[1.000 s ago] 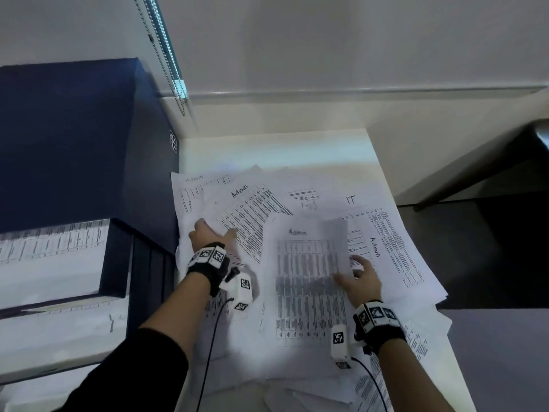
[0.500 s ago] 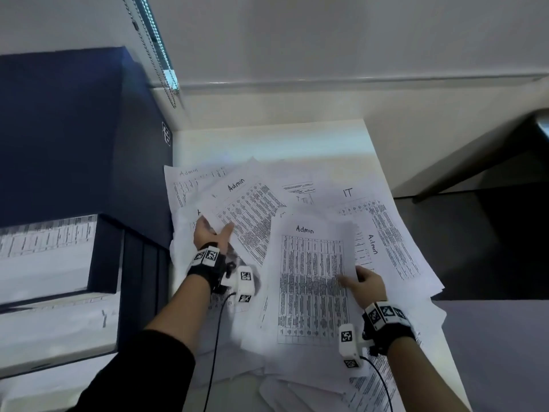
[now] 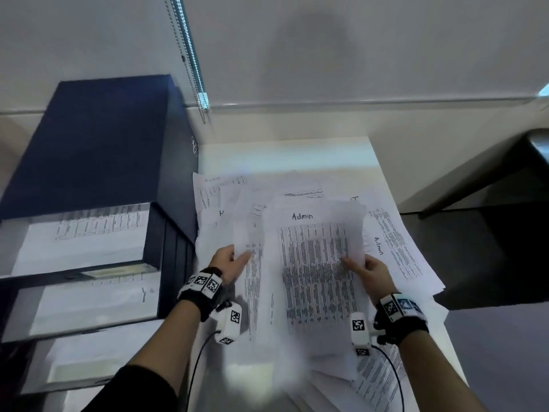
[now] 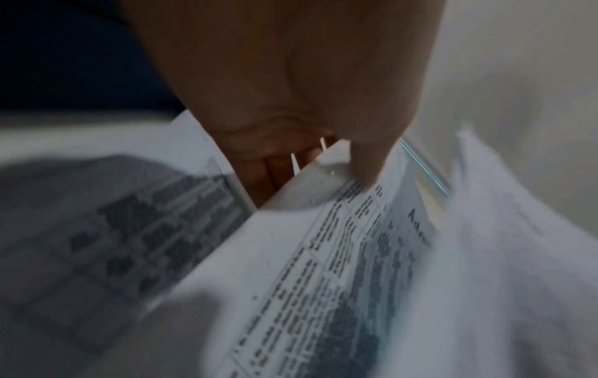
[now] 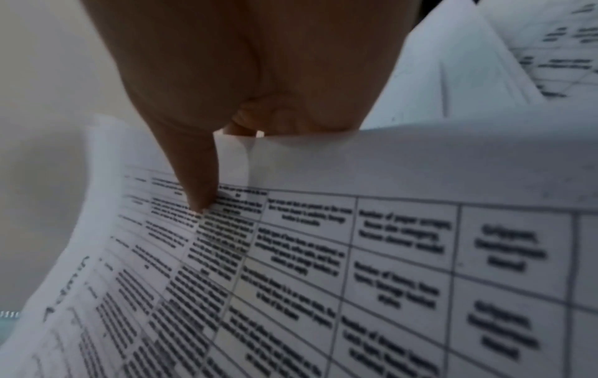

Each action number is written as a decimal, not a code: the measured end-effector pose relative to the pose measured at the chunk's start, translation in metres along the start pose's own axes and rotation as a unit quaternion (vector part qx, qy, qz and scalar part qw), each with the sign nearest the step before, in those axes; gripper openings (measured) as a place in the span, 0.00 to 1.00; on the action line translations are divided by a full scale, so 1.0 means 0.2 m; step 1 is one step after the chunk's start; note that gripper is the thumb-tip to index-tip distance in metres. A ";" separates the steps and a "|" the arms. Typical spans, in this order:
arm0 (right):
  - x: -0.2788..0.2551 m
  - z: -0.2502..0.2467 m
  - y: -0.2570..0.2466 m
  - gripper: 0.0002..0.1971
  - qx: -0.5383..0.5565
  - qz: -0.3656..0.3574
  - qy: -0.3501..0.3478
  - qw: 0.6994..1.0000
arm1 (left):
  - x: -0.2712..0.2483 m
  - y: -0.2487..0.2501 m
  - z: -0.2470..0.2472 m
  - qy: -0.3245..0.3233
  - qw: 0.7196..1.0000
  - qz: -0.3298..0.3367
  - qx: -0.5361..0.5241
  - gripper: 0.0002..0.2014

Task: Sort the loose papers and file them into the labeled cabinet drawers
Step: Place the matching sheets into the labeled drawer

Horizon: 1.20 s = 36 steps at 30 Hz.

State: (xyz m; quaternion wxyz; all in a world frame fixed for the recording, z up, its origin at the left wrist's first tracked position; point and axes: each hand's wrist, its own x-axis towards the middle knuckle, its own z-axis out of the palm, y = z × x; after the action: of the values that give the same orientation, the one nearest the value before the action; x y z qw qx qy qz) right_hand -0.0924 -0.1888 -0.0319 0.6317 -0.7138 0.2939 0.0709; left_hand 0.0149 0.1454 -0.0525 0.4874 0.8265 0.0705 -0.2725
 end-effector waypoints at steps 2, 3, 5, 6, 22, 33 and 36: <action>-0.04 0.07 -0.01 0.16 -0.030 -0.003 -0.006 1.000 | -0.10 0.09 0.08 -0.031 0.997 -0.034 -0.068 0.33; -0.07 0.11 0.00 0.17 -0.040 0.000 -0.009 0.999 | -0.15 0.12 0.12 -0.043 0.994 -0.039 -0.090 0.37; -0.12 0.18 0.01 0.19 -0.049 0.007 -0.018 0.999 | -0.23 0.13 0.16 -0.064 0.992 -0.005 -0.107 0.33; -0.13 0.20 0.03 0.19 -0.043 0.010 -0.024 0.999 | -0.25 0.12 0.17 -0.062 0.993 0.020 -0.098 0.26; -0.29 0.23 -0.30 0.44 0.098 -0.023 -0.076 0.992 | -0.43 0.52 -0.18 -0.020 0.993 0.105 -0.054 0.40; -0.27 0.12 -0.44 0.22 0.028 -0.112 -0.016 0.993 | -0.52 0.66 -0.08 0.017 0.968 0.210 -0.139 0.12; -0.27 0.14 -0.41 0.20 -0.009 -0.111 -0.003 0.994 | -0.49 0.62 -0.07 0.020 0.971 0.191 -0.142 0.18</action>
State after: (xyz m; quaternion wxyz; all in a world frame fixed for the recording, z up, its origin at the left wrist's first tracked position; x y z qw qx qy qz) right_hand -0.0873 -0.1421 0.0587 0.6297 -0.7478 0.2104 0.0049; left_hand -0.0149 0.1076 0.0981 0.6416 0.7520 -0.0407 -0.1456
